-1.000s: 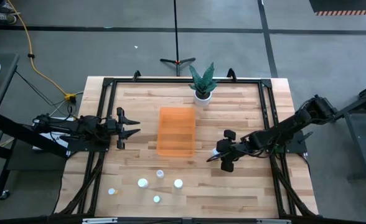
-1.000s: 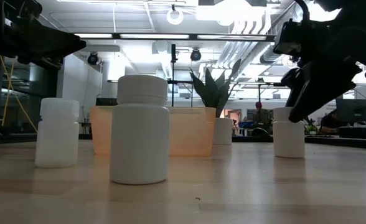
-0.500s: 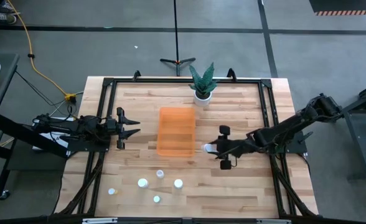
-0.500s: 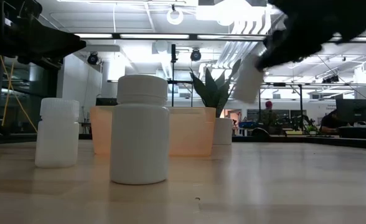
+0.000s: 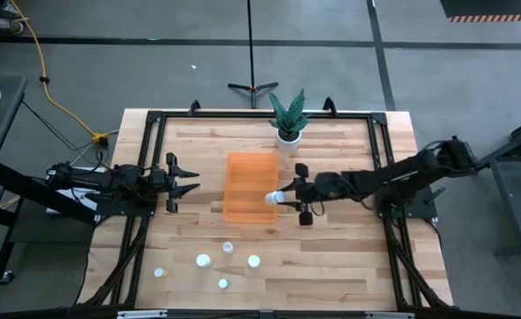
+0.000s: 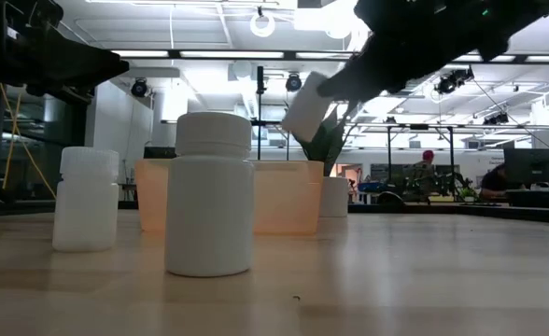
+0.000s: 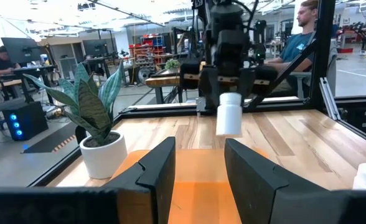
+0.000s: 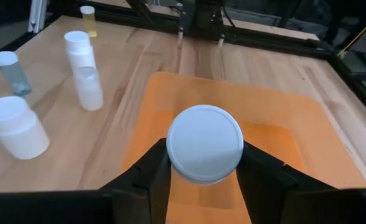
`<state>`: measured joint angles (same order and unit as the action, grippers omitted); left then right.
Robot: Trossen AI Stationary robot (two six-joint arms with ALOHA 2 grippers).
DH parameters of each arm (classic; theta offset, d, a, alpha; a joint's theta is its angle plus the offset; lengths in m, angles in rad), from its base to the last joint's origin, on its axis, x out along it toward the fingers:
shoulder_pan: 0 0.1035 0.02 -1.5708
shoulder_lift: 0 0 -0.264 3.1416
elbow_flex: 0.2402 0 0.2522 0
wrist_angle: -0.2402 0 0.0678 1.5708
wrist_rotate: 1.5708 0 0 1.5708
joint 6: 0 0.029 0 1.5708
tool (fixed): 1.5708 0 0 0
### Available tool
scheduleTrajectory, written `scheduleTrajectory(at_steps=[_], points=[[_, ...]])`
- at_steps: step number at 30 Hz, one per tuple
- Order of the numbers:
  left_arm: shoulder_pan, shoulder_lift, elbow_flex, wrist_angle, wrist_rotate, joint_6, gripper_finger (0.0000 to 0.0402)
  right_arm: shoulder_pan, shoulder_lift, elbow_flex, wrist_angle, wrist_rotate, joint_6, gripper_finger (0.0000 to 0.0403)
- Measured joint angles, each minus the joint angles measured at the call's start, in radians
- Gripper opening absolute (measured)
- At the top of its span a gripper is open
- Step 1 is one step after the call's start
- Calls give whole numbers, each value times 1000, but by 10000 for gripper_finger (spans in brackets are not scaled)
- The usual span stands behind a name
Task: Pick and place pill bottles into a basket
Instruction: Put the top white pill bottle into the orange container
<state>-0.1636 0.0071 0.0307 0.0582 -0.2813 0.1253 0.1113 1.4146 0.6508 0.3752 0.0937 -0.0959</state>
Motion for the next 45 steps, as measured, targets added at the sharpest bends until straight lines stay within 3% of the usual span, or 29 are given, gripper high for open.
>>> scheduleTrajectory(at_steps=[5, 13, 18, 29, 45], points=[[0, 0, 0, 0, 0, 0, 172, -35, 93, 111, -47, -98, -38, 147], [0, 0, 0, -9, -1, 0, 172, -54, 274, 380, -409, -158, -68, 150], [0, 0, 0, -8, -2, 0, 172, -52, 356, 477, -539, -186, -67, 147], [0, 0, 0, -7, -2, 0, 172, -73, 380, 479, -580, -261, -38, 148], [0, 0, 0, -6, -2, 0, 172, -73, 432, 480, -550, -255, -43, 166]])
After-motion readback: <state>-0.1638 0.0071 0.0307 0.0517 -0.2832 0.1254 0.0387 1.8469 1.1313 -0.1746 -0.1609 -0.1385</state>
